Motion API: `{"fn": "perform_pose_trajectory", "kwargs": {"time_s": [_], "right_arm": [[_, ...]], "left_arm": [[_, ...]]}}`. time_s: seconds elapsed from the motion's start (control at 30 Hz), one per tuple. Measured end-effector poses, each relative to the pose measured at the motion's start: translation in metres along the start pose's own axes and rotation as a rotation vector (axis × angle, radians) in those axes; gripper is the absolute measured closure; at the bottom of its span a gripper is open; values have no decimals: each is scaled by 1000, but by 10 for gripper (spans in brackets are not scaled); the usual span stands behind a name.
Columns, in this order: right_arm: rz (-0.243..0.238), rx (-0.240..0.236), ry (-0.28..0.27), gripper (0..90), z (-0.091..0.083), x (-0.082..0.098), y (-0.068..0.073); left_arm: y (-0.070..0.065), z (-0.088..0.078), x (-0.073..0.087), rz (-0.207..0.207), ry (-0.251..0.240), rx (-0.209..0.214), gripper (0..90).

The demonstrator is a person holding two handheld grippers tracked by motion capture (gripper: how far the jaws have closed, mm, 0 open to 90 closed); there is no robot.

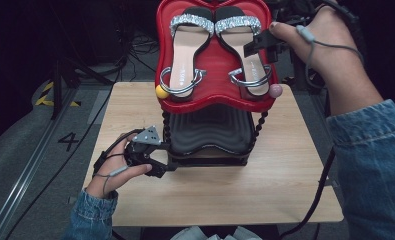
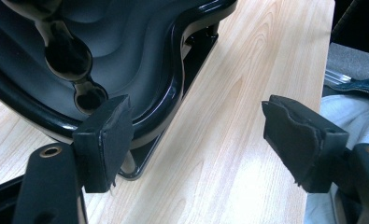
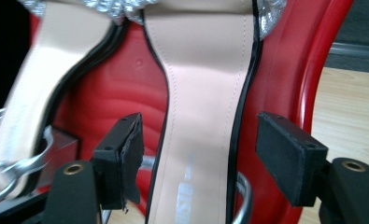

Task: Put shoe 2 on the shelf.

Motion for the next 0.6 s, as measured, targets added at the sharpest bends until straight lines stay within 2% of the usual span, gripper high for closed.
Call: {"fn": "perform_pose_trajectory", "kwargs": {"time_s": [0.07,0.23,0.6], "right_arm": [[-23,-20,-16,323,-8,3,0],[-76,-69,-14,318,-24,13,-2],[-172,-120,-10,303,-49,30,-14]], "left_arm": [[0,0,1,5,7,0,246],[0,-2,5,0,20,-6,243],[3,-5,7,-4,18,-19,243]]}}
Point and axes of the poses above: each handheld gripper's, and its own axes: z roughly forward along the jaws, x roughly out of its underside, y roughly to its left, the point moved 4 cm from there along z, roughly forward along the jaws, and after that the axes turned 12 degrees about -x, right-handed, at the moved point
